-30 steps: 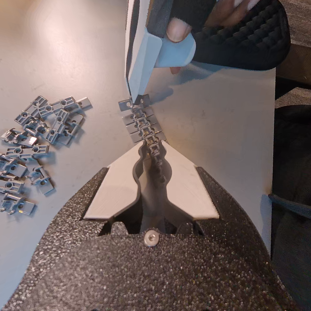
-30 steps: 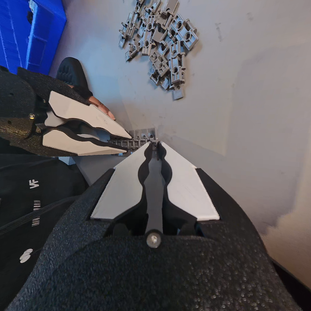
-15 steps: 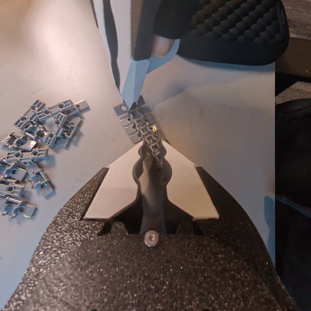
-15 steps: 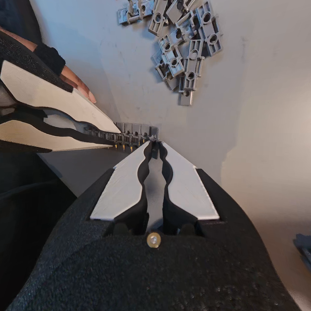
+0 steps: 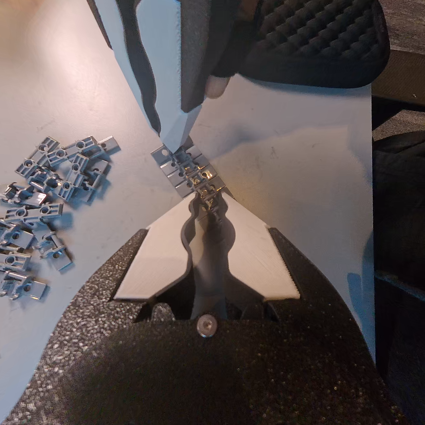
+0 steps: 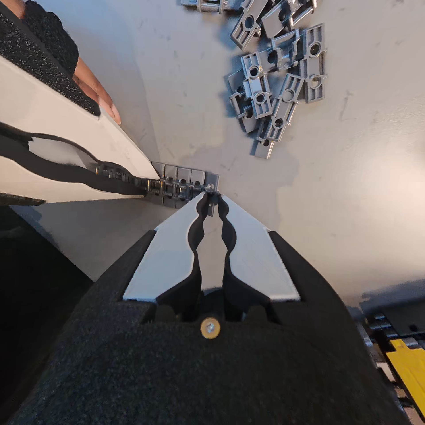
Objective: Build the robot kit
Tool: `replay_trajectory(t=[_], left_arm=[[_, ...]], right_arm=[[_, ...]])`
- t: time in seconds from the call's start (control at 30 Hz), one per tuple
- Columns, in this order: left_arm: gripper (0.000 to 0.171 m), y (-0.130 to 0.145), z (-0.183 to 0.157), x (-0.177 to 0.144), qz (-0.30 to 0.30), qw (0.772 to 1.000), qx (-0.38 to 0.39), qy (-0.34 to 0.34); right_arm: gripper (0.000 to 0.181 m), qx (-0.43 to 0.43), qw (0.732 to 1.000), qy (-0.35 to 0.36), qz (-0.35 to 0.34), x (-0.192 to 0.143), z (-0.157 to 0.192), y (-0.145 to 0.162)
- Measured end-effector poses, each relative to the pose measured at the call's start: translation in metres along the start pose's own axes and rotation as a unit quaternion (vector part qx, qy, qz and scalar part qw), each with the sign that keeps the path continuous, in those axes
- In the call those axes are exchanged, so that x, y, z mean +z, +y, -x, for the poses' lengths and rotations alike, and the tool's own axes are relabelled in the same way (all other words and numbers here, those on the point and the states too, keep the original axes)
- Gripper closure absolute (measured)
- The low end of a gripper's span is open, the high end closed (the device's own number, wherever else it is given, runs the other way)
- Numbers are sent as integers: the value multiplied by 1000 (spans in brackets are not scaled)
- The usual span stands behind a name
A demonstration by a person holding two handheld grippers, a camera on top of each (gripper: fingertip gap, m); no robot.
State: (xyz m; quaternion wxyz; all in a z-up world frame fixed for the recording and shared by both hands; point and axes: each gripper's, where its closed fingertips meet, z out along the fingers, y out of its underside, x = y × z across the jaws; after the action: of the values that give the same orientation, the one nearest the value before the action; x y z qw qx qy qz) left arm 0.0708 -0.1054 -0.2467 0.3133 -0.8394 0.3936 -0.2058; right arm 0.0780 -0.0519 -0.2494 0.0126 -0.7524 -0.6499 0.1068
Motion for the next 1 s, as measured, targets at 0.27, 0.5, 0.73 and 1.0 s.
replay_trajectory(t=[0.27,0.5,0.73,1.0], left_arm=[[157,1,2,-3,2,1000,-10,3],[152,-2,12,-24,4,998,-41,53],[147,-16,36,-34,-40,994,-75,66],[143,-2,10,2,16,999,26,45]], right_arm=[[149,68,980,-135,-130,-18,-1,-6],[145,48,956,-109,-269,-35,-14,-4],[144,26,961,-118,-249,-19,-12,3],[128,-67,970,-79,-222,-8,-4,0]])
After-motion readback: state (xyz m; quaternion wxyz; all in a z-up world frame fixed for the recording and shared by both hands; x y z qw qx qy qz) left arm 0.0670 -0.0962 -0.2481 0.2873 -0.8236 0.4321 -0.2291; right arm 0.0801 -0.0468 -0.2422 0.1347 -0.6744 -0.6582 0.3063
